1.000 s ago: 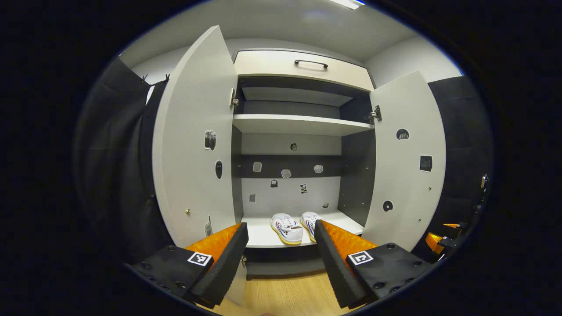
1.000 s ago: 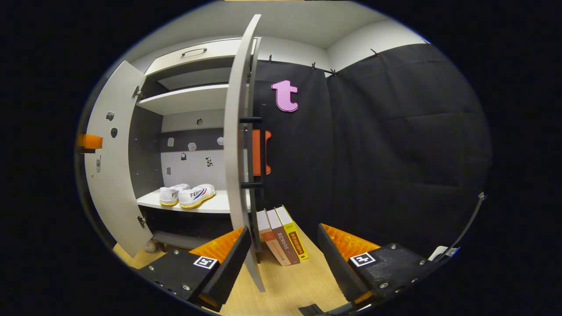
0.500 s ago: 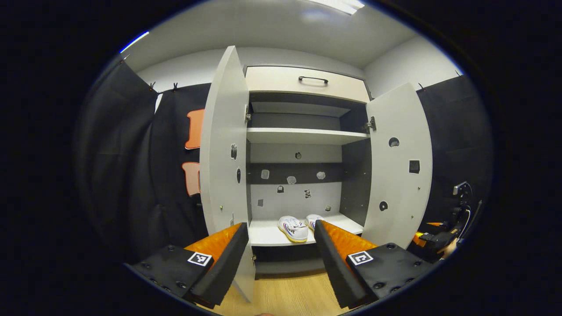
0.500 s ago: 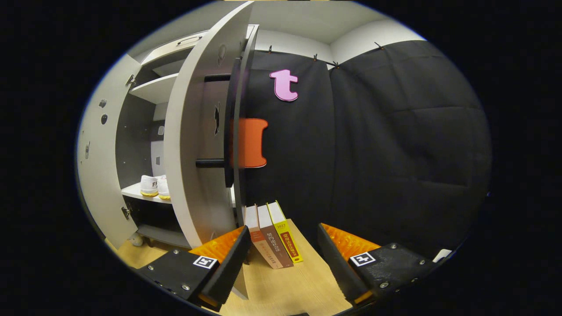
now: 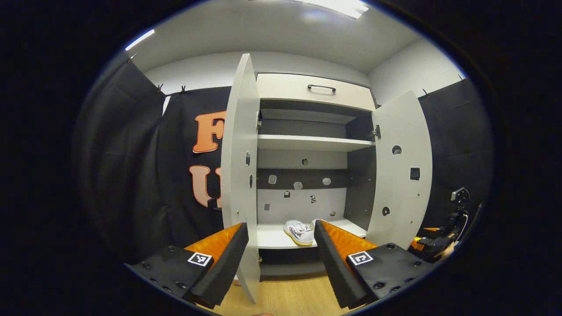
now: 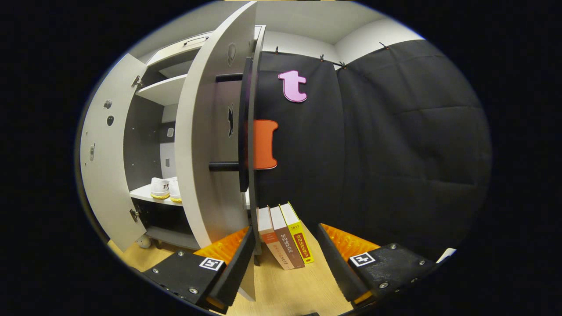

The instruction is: Grab one shoe with the right hand and put it into the shoe cabinet, grab the other shoe with the left hand and put it into the shoe cabinet; then close the right door with the right hand and the left door with the left hand.

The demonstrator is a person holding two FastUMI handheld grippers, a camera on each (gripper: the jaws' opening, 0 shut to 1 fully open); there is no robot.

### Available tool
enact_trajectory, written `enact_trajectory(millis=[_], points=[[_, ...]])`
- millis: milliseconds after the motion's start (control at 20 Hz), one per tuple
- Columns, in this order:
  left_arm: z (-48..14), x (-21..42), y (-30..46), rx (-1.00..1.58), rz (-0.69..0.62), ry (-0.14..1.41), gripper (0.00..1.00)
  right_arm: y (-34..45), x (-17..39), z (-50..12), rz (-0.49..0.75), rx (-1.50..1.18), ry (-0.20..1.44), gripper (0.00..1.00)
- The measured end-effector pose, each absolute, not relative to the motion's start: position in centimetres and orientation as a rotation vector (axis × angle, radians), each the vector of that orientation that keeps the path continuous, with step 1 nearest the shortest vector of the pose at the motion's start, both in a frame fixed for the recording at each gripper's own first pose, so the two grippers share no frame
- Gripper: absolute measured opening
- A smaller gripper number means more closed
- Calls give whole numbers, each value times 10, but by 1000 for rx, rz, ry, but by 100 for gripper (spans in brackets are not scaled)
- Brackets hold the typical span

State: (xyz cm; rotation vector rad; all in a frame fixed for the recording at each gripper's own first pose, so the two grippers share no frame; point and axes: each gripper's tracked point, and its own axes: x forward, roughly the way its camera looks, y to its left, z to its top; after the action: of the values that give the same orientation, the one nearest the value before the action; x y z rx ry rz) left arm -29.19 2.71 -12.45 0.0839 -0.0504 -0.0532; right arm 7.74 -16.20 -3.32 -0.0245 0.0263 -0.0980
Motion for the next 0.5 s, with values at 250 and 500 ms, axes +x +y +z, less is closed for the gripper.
enact_trajectory(millis=[250,500], points=[[-130,-295,37,83,-38,-38,97,-103,84,-38,17,10,31,89],[-123,-302,48,88,-20,-57,99,-51,100,-40,111,16,36,89]])
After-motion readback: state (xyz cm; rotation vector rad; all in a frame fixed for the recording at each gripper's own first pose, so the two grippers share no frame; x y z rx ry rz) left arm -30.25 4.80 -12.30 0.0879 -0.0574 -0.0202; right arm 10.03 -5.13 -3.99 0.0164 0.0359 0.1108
